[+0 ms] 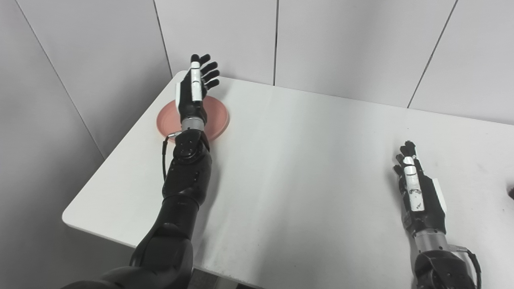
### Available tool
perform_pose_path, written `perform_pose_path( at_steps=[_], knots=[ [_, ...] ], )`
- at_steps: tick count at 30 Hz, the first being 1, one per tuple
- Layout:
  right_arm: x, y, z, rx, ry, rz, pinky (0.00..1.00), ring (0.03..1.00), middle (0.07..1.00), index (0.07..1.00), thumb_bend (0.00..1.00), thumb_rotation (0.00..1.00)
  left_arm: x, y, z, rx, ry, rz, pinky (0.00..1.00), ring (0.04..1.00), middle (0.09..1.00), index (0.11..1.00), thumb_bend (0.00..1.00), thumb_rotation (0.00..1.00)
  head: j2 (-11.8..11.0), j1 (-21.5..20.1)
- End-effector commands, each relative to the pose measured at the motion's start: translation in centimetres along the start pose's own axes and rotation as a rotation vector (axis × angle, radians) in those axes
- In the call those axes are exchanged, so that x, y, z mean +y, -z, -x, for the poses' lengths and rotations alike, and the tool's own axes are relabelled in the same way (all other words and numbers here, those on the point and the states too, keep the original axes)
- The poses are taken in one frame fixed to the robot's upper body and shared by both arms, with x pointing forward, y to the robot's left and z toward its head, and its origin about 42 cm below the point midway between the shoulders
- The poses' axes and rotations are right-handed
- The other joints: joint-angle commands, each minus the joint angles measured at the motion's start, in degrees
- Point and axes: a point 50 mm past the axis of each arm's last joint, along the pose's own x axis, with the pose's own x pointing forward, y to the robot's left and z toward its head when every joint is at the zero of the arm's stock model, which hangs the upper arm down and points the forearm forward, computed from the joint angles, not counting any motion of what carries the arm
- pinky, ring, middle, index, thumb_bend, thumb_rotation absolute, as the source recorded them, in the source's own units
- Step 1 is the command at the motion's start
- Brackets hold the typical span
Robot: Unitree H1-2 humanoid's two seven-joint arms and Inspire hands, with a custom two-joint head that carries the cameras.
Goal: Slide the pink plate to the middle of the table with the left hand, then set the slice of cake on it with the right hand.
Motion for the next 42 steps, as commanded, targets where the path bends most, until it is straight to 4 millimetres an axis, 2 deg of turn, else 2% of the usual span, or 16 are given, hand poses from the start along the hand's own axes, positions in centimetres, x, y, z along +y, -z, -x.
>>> perform_pose_path(
  at_steps=[1, 7, 14, 22, 27, 36, 42],
  knots=[
    [-0.2, -0.8, -0.6, -0.069, -0.005, -0.004, 1.00, 1.000, 1.000, 1.000, 0.66, 0.93, -0.5, -4.0, -2.6, -0.133, -0.015, 0.013, 0.68, 0.691, 0.695, 0.694, 0.67, 1.00, 0.0, 0.2],
    [-0.2, -0.7, -0.6, -0.064, -0.020, -0.032, 1.00, 1.000, 1.000, 1.000, 0.64, 0.92, 2.1, -4.3, -3.6, -0.145, -0.081, -0.009, 0.66, 0.660, 0.666, 0.664, 0.69, 1.00, 0.0, 0.6],
    [-0.3, -0.7, -0.6, -0.076, -0.023, -0.018, 1.00, 1.000, 1.000, 1.000, 0.61, 0.92, 4.6, -4.5, -4.4, -0.162, -0.123, -0.065, 0.62, 0.637, 0.654, 0.657, 0.66, 1.00, -0.1, 0.8],
    [-0.6, -0.6, -0.6, -0.072, -0.015, -0.020, 1.00, 1.000, 1.000, 1.000, 0.66, 0.90, 7.3, -4.8, -5.0, -0.160, -0.150, -0.116, 0.71, 0.691, 0.694, 0.702, 0.68, 1.00, -0.1, 0.9],
    [-0.5, -0.7, -0.6, -0.071, -0.012, -0.022, 1.00, 1.000, 1.000, 1.000, 0.67, 0.91, 9.0, -4.9, -5.3, -0.139, -0.163, -0.141, 0.71, 0.726, 0.720, 0.725, 0.69, 1.00, 0.0, 1.0],
    [-0.4, -0.8, -0.6, -0.076, -0.014, -0.016, 1.00, 1.000, 1.000, 1.000, 0.65, 0.91, 11.1, -4.5, -5.4, -0.111, -0.159, -0.172, 0.75, 0.758, 0.743, 0.745, 0.69, 1.00, 0.1, 1.2],
    [-0.6, -1.1, -0.4, -0.067, -0.014, -0.012, 1.00, 1.000, 1.000, 1.000, 0.66, 0.91, 11.3, -3.9, -5.2, -0.064, -0.120, -0.181, 0.81, 0.802, 0.781, 0.774, 0.70, 1.00, 0.2, 1.2]
  ],
)
